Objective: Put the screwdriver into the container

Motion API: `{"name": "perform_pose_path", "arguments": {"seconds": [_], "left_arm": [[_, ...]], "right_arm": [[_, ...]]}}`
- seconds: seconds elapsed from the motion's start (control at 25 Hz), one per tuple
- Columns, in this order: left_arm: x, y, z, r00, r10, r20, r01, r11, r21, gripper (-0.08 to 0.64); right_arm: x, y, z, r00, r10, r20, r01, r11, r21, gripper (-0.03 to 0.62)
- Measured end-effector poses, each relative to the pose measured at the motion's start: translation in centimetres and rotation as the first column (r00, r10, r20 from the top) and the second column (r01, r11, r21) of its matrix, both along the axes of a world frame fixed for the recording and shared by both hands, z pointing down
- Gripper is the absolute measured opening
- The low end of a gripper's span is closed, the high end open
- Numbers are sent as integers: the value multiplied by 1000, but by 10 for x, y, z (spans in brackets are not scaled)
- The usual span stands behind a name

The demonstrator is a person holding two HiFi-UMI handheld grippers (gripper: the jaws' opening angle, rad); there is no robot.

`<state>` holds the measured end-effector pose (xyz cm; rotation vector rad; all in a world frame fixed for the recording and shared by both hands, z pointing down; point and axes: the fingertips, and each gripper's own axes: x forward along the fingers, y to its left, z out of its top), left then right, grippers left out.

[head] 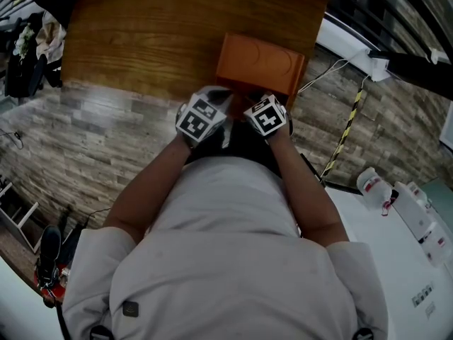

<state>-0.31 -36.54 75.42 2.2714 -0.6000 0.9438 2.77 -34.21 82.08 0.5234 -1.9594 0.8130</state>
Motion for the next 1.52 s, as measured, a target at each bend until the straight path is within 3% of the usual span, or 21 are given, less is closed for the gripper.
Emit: {"name": "perform_pose_path", "arguments": {"seconds": [0.28,0.72,1.12,1.32,1.52], "left_arm": [[-1,4,-17,1000,14,-3,-14,1000,24,3],[-1,0,-71,998,9,-65,-2,994,113,3],[-10,-4,-163,987,34,-154,8,966,260,3],[-10,14,-201,978,83,-191,-23,955,295,3],[-21,22,-237,964,96,-247,-10,945,327,3]], "right_arm": [[4,6,-29,999,28,31,-29,999,35,117],[10,-8,-98,977,164,134,-185,969,162,97],[3,-17,-201,948,209,240,-282,900,333,43],[-2,-17,-266,930,201,308,-323,847,423,14],[-6,-5,-302,907,205,367,-368,810,456,8]]}}
